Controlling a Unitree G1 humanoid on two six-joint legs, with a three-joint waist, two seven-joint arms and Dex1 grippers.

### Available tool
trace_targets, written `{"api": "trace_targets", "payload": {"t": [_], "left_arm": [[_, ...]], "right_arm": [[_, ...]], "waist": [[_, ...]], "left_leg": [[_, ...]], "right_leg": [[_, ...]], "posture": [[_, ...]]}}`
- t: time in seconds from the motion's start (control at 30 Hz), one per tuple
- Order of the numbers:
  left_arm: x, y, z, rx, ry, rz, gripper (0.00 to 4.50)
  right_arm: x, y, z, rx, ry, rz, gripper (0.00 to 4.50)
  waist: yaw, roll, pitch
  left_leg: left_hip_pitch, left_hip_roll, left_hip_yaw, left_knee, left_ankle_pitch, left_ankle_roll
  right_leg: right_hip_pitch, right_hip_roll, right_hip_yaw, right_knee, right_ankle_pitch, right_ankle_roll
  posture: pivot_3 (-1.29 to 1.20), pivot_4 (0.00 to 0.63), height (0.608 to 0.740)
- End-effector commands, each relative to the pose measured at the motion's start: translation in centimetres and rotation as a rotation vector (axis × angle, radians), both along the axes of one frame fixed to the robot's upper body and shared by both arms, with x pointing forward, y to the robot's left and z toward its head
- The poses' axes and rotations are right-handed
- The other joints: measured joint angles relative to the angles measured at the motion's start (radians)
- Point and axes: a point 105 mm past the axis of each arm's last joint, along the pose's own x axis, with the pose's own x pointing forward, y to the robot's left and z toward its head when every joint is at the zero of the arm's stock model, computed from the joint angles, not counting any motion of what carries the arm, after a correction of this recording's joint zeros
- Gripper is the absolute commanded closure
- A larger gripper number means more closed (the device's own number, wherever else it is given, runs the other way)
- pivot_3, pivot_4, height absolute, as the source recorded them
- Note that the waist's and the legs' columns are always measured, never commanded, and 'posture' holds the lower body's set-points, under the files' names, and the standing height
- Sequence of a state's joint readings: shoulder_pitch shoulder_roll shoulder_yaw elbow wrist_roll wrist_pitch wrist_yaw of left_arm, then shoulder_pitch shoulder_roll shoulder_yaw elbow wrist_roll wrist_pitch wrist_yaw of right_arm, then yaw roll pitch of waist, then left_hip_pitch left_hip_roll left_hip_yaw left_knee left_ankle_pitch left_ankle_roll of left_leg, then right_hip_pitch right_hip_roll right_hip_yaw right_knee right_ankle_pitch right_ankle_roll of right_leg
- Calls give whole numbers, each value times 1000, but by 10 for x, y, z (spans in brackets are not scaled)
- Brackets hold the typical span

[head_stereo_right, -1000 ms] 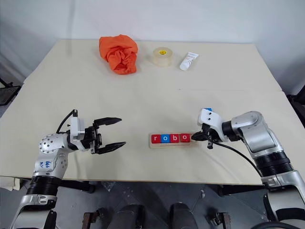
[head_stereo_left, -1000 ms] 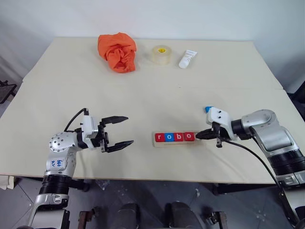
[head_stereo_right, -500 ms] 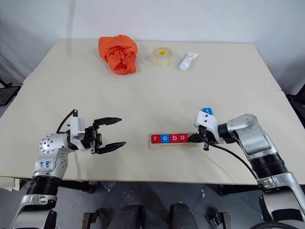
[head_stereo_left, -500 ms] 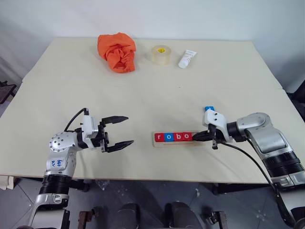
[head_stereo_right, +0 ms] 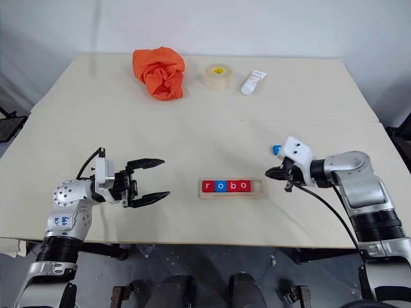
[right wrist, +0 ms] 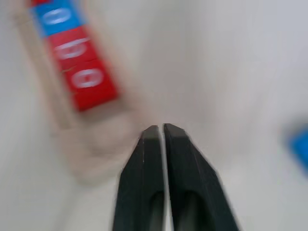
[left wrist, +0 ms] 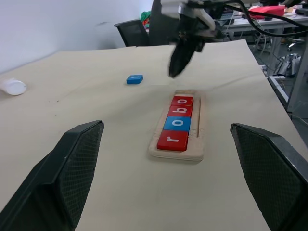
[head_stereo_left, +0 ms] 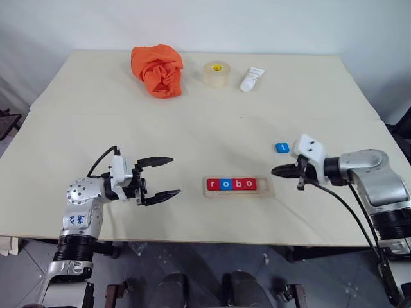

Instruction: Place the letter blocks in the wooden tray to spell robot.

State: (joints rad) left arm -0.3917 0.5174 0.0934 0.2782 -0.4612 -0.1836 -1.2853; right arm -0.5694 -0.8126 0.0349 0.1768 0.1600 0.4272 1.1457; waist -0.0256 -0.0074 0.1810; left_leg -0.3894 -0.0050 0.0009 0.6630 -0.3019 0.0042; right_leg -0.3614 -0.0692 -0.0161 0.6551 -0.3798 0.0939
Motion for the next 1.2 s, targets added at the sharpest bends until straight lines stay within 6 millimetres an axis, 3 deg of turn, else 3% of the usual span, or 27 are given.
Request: {"api": "trace_targets", "payload": {"t": [0.03, 0.33, 0.43, 0.5, 0.63, 0.97, 1.2], "left_arm": [[0, -1, 5, 10, -18, -26, 0], [3, 6, 8, 28, 1, -58, 0], [7, 6, 9, 30, 1, -58, 0], [9, 4, 9, 32, 0, -61, 0], [11, -3, 10, 24, -11, -77, 0], [5, -1, 11, 33, -24, -75, 0], [-1, 5, 9, 34, -26, -39, 0]], "right_arm": [[-1, -28, 15, 57, -66, -102, 2990], [-30, -73, 19, 123, -32, -246, 28], [-33, -71, 15, 157, -22, -262, 28], [-24, -61, 14, 194, -33, -279, 28], [10, -37, 13, 281, -73, -344, 28], [74, -16, -5, 305, -108, -476, 28], [86, -13, -23, 320, -71, -548, 28]], "waist": [[0, 0, 0], [4, 0, 0], [-2, 0, 0], [-6, 0, 0], [-14, 0, 0], [-2, 0, 0], [-5, 0, 0]], "left_leg": [[0, 0, 0, 0, 0, 0], [0, 0, 0, 0, 0, 1], [0, 0, 1, 0, 0, 1], [1, 0, 2, 0, 1, 1], [3, 0, 4, 0, 2, 1], [0, -1, 4, -1, 2, 1], [-3, -1, 5, -2, 3, 1]], "right_leg": [[0, 0, 0, 0, 0, 0], [1, 0, 0, 0, 0, 0], [1, 0, 0, 0, 0, 0], [1, 0, 1, 1, 0, 0], [1, 0, 1, 2, 0, 0], [-3, -3, -1, 4, 0, 0], [-6, -3, -1, 6, 0, 0]], "posture": [[0, 150, 740], [0, 150, 740], [0, 150, 740], [0, 150, 740], [0, 150, 740], [0, 150, 740], [0, 150, 740]]}}
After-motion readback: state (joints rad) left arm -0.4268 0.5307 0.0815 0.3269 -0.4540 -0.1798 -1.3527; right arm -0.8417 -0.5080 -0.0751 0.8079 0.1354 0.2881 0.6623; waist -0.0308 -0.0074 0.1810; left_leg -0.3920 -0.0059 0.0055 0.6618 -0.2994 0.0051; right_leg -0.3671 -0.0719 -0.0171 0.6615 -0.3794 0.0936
